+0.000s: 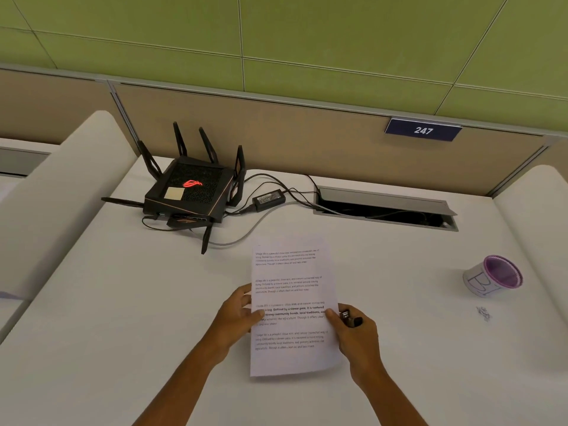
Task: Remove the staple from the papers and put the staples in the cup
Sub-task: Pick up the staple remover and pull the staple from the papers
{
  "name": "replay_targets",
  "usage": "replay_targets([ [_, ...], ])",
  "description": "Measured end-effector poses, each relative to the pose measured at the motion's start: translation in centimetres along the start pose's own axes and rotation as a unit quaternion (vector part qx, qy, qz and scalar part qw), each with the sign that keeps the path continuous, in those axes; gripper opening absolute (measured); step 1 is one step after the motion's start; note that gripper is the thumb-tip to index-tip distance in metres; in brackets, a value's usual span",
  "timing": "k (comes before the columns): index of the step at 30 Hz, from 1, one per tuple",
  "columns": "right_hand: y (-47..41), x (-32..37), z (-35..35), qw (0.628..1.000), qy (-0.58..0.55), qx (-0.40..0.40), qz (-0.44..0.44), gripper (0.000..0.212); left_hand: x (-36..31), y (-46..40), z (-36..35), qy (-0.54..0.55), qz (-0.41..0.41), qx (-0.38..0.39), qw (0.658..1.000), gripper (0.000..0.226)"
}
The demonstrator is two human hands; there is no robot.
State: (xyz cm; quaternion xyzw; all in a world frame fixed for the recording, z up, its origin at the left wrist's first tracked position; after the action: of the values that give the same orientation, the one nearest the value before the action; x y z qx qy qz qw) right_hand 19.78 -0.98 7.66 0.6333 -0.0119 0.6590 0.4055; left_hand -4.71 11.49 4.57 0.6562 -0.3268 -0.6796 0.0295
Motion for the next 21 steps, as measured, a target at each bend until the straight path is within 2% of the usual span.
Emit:
replay_targets([
  [5,-3.9,0.3,-1.5,1.000,0.002,-0.016,-0.022,0.005,0.2,-3.0,0.6,-0.051,-0.004,-0.015,0.999,0.058],
  [13,-12.5,2.6,-4.0,0.998,0.057,-0.021,-0.015,0.006,-3.9,-10.3,1.1,-0.103,-0.041,-0.040,0.993,0.054],
  [21,-18.0,3.6,-5.1,0.990,0.126,-0.058,-0.007,0.029,-4.7,-15.8,1.3,-0.147,-0.039,-0.045,0.987,0.055],
])
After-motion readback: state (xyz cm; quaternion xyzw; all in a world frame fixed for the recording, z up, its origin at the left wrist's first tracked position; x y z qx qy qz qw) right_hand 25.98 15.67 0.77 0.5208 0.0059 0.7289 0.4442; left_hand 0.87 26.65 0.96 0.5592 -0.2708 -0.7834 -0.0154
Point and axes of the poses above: each hand's wrist, its own y-axis away from the middle knuckle, its own z-axis out of the back of the hand, x = y × z, the point moved 4 cm from there along -y, towards the middle knuckle, and after that the axes turned 7 degrees about y, right-handed, at the moved point
